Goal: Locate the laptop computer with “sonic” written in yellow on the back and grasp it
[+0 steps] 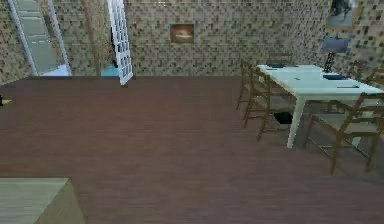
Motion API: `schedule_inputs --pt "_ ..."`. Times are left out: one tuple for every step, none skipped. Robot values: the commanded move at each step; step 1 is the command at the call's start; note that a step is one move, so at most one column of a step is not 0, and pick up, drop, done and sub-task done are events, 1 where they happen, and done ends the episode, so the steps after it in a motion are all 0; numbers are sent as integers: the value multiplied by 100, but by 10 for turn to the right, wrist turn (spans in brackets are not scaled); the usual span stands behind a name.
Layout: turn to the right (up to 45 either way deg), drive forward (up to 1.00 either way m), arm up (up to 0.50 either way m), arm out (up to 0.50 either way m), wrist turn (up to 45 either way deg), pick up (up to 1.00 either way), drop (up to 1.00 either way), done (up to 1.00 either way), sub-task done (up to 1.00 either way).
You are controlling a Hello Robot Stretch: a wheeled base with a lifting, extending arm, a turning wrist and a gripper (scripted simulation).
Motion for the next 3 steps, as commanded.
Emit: schedule_inputs --pt "-210 0 0 0 0 0 0 0 0" --pt "0 100 0 0 0 0 0 0 0" --pt "-120 0 0 0 0 0 0 0 0"
